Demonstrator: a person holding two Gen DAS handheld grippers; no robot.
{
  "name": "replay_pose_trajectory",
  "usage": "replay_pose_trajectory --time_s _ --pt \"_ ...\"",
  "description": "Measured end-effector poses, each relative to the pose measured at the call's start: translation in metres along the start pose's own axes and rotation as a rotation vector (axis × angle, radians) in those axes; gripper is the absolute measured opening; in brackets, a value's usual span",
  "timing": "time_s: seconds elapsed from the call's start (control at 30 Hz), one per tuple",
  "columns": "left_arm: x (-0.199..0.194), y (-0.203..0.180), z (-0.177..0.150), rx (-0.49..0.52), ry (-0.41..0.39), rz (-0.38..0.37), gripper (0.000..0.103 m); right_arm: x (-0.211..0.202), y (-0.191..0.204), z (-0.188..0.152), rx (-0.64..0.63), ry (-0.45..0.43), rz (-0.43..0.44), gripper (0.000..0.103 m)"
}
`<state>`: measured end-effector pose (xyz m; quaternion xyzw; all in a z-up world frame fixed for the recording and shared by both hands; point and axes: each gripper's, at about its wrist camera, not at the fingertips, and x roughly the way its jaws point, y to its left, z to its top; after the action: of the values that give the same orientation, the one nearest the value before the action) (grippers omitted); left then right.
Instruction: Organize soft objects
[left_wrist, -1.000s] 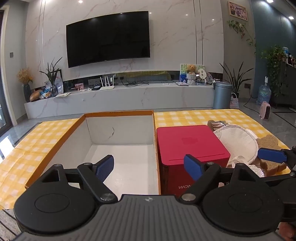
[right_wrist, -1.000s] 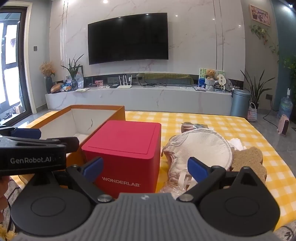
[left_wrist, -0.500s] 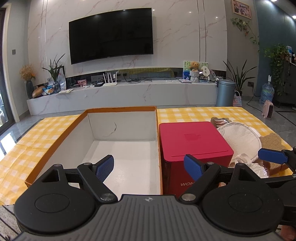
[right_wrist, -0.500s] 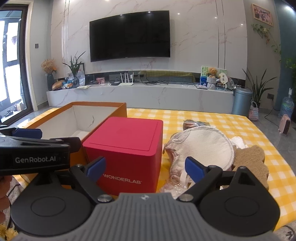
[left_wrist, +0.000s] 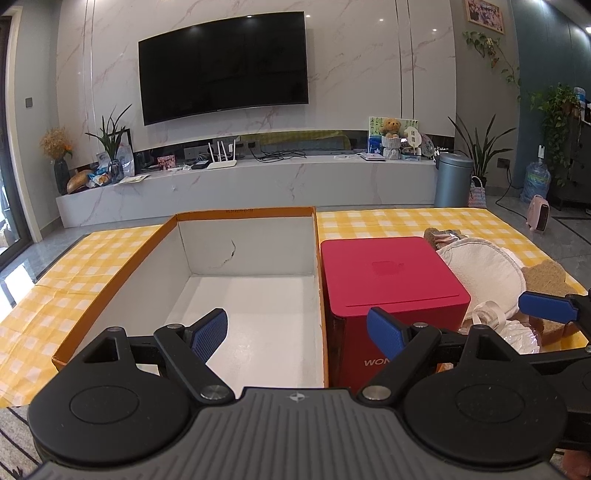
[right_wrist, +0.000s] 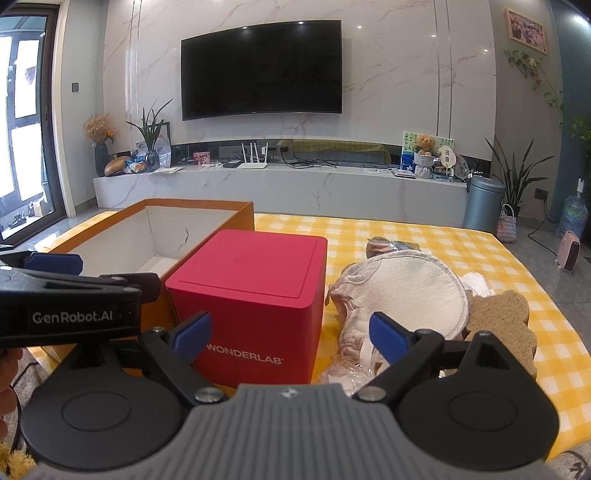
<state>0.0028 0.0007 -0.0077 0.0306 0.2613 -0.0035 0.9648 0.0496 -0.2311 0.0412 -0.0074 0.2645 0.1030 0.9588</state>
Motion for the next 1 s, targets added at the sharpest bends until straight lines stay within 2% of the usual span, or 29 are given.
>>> replay_pose_trajectory --time_s 1.0 --pt "0.0019 -0.001 -0.002 0.011 0.025 0.014 0.1 0.0006 0.0022 -0.0011 -0.016 0.004 -0.005 0.091"
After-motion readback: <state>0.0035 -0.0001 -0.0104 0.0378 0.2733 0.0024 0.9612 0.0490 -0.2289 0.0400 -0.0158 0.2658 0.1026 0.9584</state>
